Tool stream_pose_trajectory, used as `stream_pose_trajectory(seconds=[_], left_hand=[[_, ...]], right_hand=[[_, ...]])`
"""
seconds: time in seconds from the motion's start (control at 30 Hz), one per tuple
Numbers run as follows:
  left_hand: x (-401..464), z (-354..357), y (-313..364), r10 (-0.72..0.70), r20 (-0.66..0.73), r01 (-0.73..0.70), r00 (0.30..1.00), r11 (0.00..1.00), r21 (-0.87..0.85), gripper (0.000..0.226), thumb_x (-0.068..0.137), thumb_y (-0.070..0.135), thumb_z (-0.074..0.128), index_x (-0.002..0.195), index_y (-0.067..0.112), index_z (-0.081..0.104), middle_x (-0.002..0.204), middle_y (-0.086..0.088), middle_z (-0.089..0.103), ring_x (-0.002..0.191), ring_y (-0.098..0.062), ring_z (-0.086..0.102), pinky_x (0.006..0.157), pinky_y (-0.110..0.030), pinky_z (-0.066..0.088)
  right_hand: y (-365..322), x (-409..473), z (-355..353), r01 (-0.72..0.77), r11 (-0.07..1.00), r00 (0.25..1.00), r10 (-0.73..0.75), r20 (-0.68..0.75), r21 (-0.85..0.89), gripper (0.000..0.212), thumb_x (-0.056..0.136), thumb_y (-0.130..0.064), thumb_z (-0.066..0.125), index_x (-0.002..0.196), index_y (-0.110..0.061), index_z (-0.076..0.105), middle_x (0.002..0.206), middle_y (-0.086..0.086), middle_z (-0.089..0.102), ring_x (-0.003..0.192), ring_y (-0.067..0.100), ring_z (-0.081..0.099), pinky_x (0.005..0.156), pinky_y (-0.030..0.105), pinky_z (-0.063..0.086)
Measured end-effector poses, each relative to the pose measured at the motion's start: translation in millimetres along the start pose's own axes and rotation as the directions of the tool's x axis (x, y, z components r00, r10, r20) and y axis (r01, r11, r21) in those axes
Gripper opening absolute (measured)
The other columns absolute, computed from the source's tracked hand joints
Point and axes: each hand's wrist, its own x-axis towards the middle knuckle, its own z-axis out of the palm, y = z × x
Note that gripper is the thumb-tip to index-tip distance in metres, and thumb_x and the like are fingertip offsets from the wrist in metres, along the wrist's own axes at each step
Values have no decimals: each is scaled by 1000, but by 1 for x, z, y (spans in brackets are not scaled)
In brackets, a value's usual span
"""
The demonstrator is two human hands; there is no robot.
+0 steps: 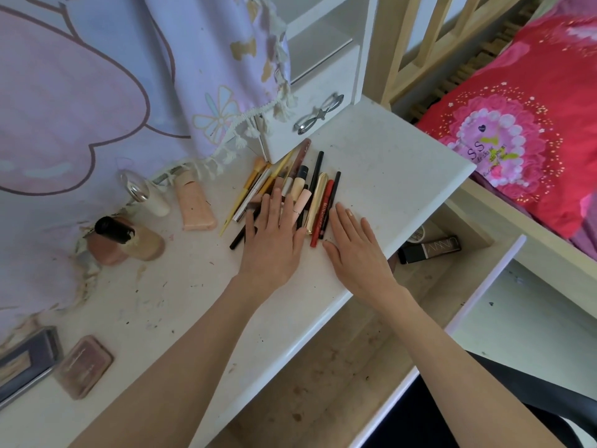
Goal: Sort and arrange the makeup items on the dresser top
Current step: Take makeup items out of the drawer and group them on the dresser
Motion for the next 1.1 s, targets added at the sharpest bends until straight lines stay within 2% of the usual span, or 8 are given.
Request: stream_pose_trajectory(seconds=[0.17,0.27,0.37,0.57,0.73,0.9,1.0,1.1], left_hand=[[-31,3,27,63,-160,-87,985,985,-149,50,97,25,31,144,9,26,152,-14,22,143,-28,14,115,-45,15],[-59,15,52,166,-280,-224,946,956,-190,37,91,9,48,128,10,48,139,-13,45,131,-28,40,106,-41,36],[-86,31,82,312,-256,-370,915,901,-227,33,88,9,46,121,12,52,131,-8,51,125,-20,45,104,-31,36],[-100,83,116,470,-12,-458,883,855,-246,38,88,7,43,125,8,53,126,-9,56,115,-21,55,95,-34,48],[-74,114,135,298,195,-277,934,952,-130,65,92,-2,39,148,11,8,155,-7,9,143,-21,7,115,-34,21],[-35,144,152,232,121,-222,965,971,-87,76,89,-7,40,147,11,-5,156,-12,-7,144,-25,-7,117,-38,8],[-14,158,161,158,76,-149,984,982,-112,70,91,2,43,148,11,2,155,-14,8,143,-28,8,116,-42,16],[3,168,164,84,-47,-88,995,993,-78,53,91,17,51,140,10,32,133,-15,46,125,-32,40,101,-44,34]], right_hand=[[16,-29,-8,32,986,992,-11,-129,165,47,102,-24,32,144,-5,28,153,12,26,141,24,27,114,25,9],[38,-55,-5,-17,971,937,98,-336,237,34,95,-11,46,125,1,54,135,20,50,120,34,53,98,39,43],[67,-74,-1,-117,969,916,190,-352,218,25,89,-1,55,112,5,62,122,22,58,109,37,58,84,45,53],[126,-66,-8,-226,949,968,245,63,-218,34,90,-7,43,121,-10,56,128,10,52,129,27,38,113,38,17],[153,-45,-4,-279,920,935,326,141,-276,44,93,-7,37,137,-6,40,143,14,39,139,28,25,116,43,13],[162,-32,10,-316,912,914,366,173,-262,46,93,-8,39,138,-5,36,141,16,37,137,31,25,117,44,12],[161,-24,13,-350,891,902,404,154,-288,42,92,-11,45,134,-6,43,137,16,37,130,33,31,114,47,19],[163,-17,16,-347,856,883,436,173,-384,39,91,-18,50,130,-13,49,136,14,35,129,31,28,107,50,26]])
